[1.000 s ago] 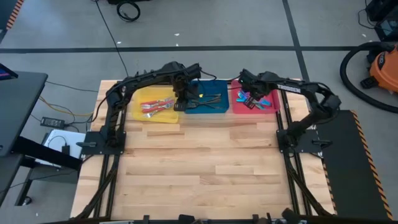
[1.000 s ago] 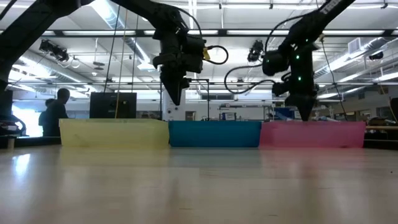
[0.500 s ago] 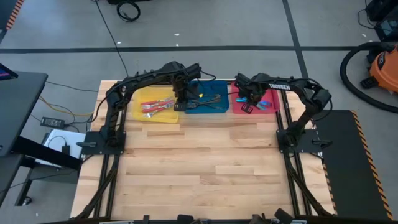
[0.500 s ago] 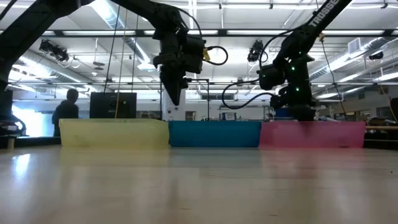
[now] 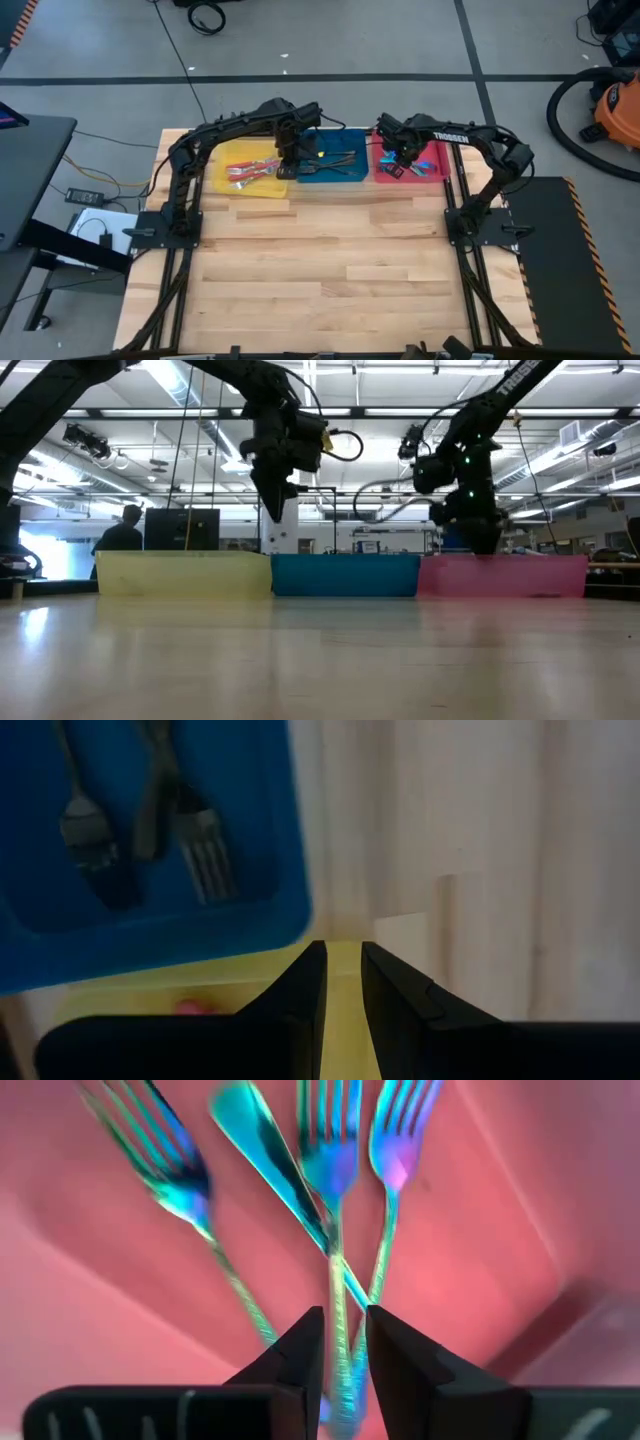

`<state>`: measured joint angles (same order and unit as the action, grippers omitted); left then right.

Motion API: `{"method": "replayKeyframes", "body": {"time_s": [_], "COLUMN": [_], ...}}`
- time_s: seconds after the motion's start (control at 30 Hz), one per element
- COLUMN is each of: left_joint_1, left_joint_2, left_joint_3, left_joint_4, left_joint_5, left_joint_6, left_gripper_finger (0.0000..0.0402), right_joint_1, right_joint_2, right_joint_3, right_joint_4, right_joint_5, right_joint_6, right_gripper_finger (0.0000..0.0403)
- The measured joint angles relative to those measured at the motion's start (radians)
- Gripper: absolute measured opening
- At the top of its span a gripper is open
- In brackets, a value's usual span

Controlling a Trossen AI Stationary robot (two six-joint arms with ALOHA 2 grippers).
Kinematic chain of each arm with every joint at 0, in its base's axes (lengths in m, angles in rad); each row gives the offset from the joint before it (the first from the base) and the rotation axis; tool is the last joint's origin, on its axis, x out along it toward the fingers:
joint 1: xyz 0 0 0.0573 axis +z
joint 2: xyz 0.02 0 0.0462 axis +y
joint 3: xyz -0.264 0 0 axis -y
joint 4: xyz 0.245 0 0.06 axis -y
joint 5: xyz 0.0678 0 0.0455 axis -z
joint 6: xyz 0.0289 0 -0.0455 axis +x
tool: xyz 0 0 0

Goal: Sort silverware by color (type)
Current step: Return to Home Position

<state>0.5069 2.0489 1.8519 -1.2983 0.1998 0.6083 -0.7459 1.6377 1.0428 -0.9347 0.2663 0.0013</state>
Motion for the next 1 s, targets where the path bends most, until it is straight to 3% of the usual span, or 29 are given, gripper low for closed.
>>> {"method": "replayKeyframes", "body": {"time_s": [0.2,0.37,0.5,0.83,1.0], "left_joint_1": [-0.002,-0.002,0.001,-0.001,-0.021], "left_joint_2": [-0.090,-0.201,-0.339,-0.830,-1.080], "left_joint_3": [0.000,-0.001,-0.080,-0.598,-0.854], "left_joint_4": [-0.061,-0.071,-0.023,0.302,0.478], "left_joint_5": [0.128,0.140,0.140,0.126,0.096], "left_joint_6": [-0.017,-0.057,-0.110,-0.310,-0.416], "left_gripper_finger": [0.0066,0.0066,0.0060,0.0044,0.0044], "right_joint_1": [0.043,0.088,0.139,0.256,0.300], "right_joint_2": [-0.132,-0.311,-0.465,-0.768,-0.895], "right_joint_3": [0.039,0.039,0.039,0.038,-0.034], "right_joint_4": [0.056,0.144,0.222,0.373,0.451], "right_joint_5": [-0.112,-0.174,-0.180,-0.129,-0.128], "right_joint_6": [0.023,0.016,0.021,0.016,0.015], "right_gripper_finger": [0.0084,0.0085,0.0084,0.0084,0.0085]}}
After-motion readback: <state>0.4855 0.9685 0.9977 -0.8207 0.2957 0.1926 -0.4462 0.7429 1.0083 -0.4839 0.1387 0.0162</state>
